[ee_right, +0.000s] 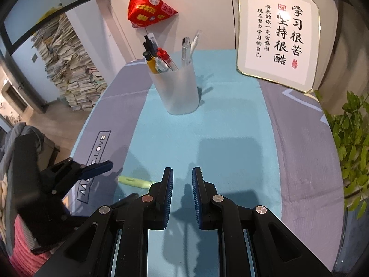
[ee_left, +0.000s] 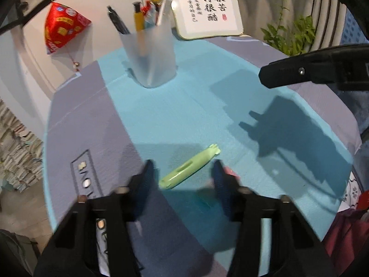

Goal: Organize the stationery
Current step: 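Move both open tools down toward the green highlighter and eraser, then grasp the green highlighter with the left tool while the right tool grasps the pink eraser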

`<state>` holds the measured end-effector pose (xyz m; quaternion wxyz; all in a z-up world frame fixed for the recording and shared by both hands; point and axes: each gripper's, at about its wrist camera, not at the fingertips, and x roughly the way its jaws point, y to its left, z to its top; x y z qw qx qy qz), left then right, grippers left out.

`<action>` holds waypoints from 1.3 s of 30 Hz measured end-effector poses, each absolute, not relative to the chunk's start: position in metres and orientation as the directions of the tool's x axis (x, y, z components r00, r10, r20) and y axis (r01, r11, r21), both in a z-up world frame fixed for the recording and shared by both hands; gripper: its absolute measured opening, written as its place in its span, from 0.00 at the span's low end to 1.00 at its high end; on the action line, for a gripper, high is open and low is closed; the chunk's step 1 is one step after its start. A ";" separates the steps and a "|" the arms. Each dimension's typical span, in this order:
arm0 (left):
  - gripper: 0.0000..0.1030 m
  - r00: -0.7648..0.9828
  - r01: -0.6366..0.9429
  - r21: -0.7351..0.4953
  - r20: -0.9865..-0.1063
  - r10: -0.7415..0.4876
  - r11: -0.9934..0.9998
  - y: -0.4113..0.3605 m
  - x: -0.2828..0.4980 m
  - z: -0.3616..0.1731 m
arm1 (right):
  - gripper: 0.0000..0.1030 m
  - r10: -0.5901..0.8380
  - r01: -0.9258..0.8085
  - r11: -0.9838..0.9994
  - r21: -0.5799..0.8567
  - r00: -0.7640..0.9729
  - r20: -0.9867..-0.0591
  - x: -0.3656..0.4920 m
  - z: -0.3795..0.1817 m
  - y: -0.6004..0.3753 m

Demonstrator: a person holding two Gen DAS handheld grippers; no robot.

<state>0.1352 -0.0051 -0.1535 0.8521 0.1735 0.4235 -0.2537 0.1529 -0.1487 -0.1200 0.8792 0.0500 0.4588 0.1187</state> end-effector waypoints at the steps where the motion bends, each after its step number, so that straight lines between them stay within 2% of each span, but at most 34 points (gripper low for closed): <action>1: 0.18 0.486 0.583 0.053 -0.823 -0.295 0.811 -0.005 0.139 -0.155 | 0.15 0.253 -0.160 0.967 0.197 0.548 -0.797 0.153 -0.121 -0.150; 9: 0.14 0.425 0.533 -0.044 -0.850 -0.312 0.845 0.007 0.142 -0.157 | 0.15 0.247 -0.144 0.969 0.201 0.534 -0.809 0.157 -0.127 -0.153; 16: 0.11 0.443 0.508 -0.013 -0.854 -0.274 0.861 0.010 0.135 -0.160 | 0.15 0.291 -0.208 0.955 0.213 0.500 -0.816 0.159 -0.135 -0.139; 20: 0.11 0.458 0.485 -0.013 -0.848 -0.266 0.874 0.013 0.136 -0.160 | 0.15 0.391 -0.366 0.901 0.233 0.452 -0.802 0.153 -0.141 -0.122; 24: 0.11 0.493 0.431 -0.003 -0.837 -0.239 0.902 0.028 0.137 -0.156 | 0.16 0.412 -0.567 0.811 0.144 0.379 -0.829 0.137 -0.155 -0.098; 25: 0.11 0.501 0.421 -0.008 -0.831 -0.240 0.907 0.033 0.136 -0.153 | 0.24 0.405 -0.611 0.784 0.111 0.367 -0.838 0.133 -0.159 -0.092; 26: 0.11 0.514 0.407 -0.010 -0.824 -0.238 0.913 0.038 0.134 -0.149 | 0.38 0.397 -0.634 0.769 0.087 0.365 -0.842 0.131 -0.163 -0.088; 28: 0.11 0.530 0.392 -0.001 -0.817 -0.227 0.920 0.043 0.133 -0.144 | 0.51 0.372 -0.669 0.743 0.022 0.386 -0.844 0.128 -0.167 -0.080; 39: 0.11 0.548 0.371 -0.024 -0.801 -0.240 0.928 0.051 0.124 -0.133 | 0.51 0.342 -0.778 0.625 -0.054 0.335 -0.878 0.147 -0.183 -0.053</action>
